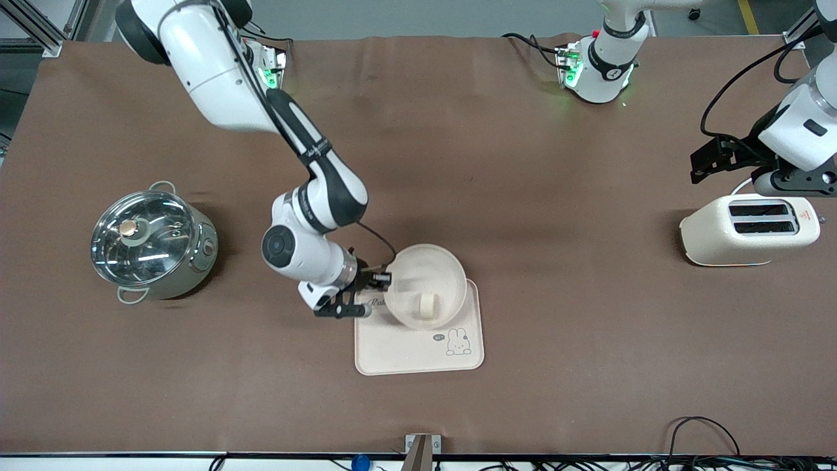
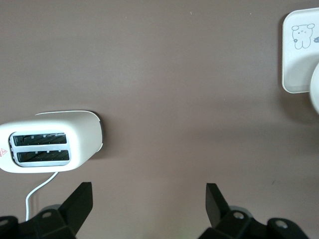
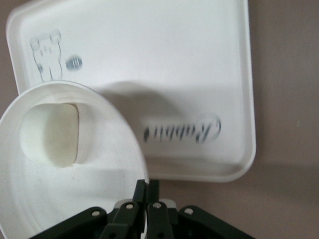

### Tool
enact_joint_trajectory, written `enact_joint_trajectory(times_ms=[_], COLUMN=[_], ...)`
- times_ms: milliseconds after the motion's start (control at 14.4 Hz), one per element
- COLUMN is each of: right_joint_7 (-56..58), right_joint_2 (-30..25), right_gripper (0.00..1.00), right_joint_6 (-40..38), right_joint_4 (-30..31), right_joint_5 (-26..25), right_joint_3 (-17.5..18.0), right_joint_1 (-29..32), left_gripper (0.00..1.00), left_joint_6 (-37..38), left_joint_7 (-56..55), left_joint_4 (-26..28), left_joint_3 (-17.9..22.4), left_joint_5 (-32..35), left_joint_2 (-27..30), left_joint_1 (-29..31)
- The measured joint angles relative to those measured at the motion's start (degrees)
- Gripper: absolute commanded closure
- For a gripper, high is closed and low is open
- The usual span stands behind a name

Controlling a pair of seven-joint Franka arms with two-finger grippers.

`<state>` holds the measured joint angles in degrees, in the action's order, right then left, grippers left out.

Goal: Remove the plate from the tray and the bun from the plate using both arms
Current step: 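Lift the plate with the bun off the tray and set it beyond, then release the plate with the right gripper while the left gripper reaches the bun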

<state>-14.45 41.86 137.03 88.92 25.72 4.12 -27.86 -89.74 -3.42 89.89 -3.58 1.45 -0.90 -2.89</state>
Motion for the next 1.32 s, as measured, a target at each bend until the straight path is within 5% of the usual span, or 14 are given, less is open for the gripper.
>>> enact_joint_trajectory(times_ms=[347,624,694,832,971,1318], right_joint_7=[0.69,2.8,2.89,2.97,2.92,-0.24], right_joint_2=[-9.69,-11.9,-11.9,-11.92,-12.01,-14.21], right_gripper=[1.0,0.98,0.91,0.33,0.01,0.0], right_joint_6=[6.68,8.77,9.1,9.31,9.29,6.39], right_joint_4=[17.99,23.45,24.17,24.96,25.0,22.51], right_joint_5=[-0.04,-0.04,-0.04,-0.04,-0.04,0.04], right_joint_3=[0.06,-0.32,-0.31,-0.31,-0.3,-0.54], right_joint_1=[-3.99,-3.83,-3.84,-3.84,-3.84,-3.28], left_gripper=[0.0,0.0,0.0,0.0,0.0,0.0], left_joint_6=[-0.23,-2.01,-2.7,-4.2,-5.8,-10.37], left_joint_7=[0.0,-3.34,-5.39,-9.7,-14.41,-27.43], left_joint_4=[0.0,0.03,0.05,0.09,0.09,0.08], left_joint_3=[0.0,-0.22,-0.43,-0.99,-1.43,-1.85], left_joint_5=[0.0,-0.92,-1.75,-3.05,-3.26,-3.35], left_joint_2=[-0.63,-3.87,-5.04,-7.73,-10.18,-15.16], left_joint_1=[-0.02,-0.63,-0.83,-1.42,-2.65,-8.62])
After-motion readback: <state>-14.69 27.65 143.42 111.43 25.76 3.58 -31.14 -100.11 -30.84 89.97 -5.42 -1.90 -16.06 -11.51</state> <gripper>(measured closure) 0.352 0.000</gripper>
